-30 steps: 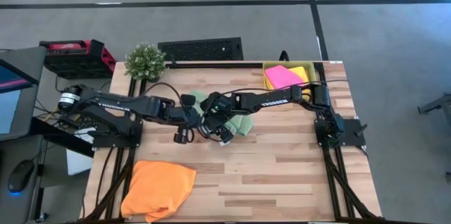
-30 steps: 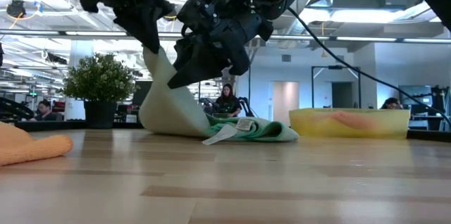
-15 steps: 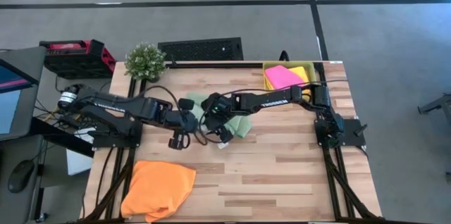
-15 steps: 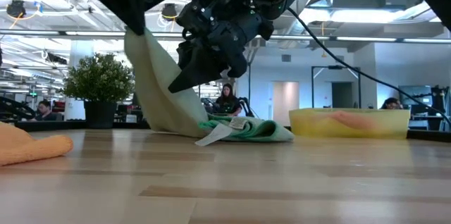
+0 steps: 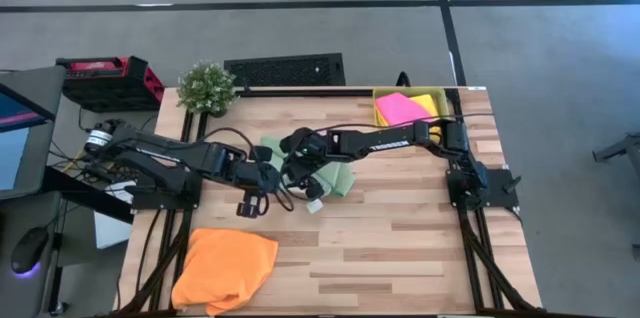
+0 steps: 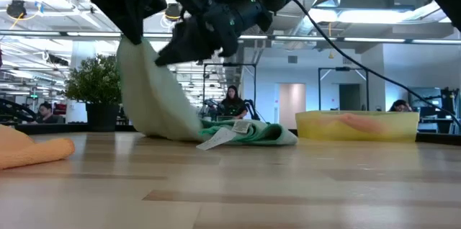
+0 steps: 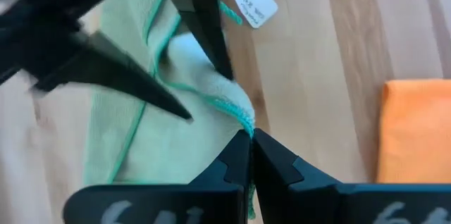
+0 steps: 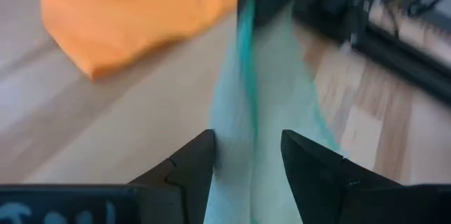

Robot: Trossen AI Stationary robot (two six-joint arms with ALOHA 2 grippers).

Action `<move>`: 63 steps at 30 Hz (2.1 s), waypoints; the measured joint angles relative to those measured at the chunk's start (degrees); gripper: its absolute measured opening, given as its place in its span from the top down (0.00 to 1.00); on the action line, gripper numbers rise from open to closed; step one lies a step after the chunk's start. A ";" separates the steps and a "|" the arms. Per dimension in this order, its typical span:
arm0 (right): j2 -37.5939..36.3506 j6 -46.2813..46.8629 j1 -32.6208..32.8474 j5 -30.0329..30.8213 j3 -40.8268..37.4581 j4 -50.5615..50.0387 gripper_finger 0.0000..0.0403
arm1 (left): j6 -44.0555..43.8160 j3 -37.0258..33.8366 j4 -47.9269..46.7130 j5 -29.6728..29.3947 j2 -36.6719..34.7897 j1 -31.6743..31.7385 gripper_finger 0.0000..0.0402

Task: Fold microfiber towels
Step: Fold the light green towel

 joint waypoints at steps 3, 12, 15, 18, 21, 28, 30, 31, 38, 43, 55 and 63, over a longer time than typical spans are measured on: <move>-0.11 -0.41 0.00 -2.16 1.40 0.18 0.53 | 0.38 -0.08 0.27 -0.38 0.93 0.00 1.00; -0.11 -3.07 -0.02 -7.67 1.47 0.62 0.53 | 2.30 0.01 0.72 -1.12 1.96 0.07 1.00; -0.11 -3.09 -0.10 -7.83 1.47 0.44 0.53 | 2.52 0.01 0.90 -1.34 1.94 0.07 1.00; -0.11 -3.11 -0.08 -7.87 1.47 0.26 0.53 | 2.66 0.01 0.98 -2.01 1.94 0.08 1.00; -0.11 -3.11 -0.04 -7.88 1.47 0.05 0.53 | 2.68 0.01 1.68 -2.83 1.94 0.07 1.00; -0.11 -3.24 -0.02 -7.91 1.47 -2.92 0.53 | 2.66 0.19 1.73 -6.60 1.94 0.09 1.00; -0.11 -3.27 -0.02 -7.91 1.47 -3.78 0.53 | 2.70 0.90 1.67 -7.14 1.94 0.09 1.00; -0.11 -3.26 -0.04 -7.91 1.47 -4.10 0.53 | 2.97 1.37 1.85 -7.20 1.94 0.09 1.00; -0.11 -5.56 0.02 -7.91 1.45 -6.85 0.53 | 5.04 4.36 1.25 -7.96 1.94 0.09 1.00; -0.11 -5.60 0.02 -7.91 1.44 -8.36 0.53 | 5.05 5.06 -0.39 -7.96 1.92 0.09 1.00; -0.11 -5.29 -0.11 -5.74 1.43 -16.61 0.53 | 0.30 5.06 -6.26 -9.42 1.76 0.07 1.00; -0.09 -0.08 -0.11 1.57 0.16 -23.60 0.53 | -6.47 5.06 -12.65 -9.01 1.76 -1.04 1.00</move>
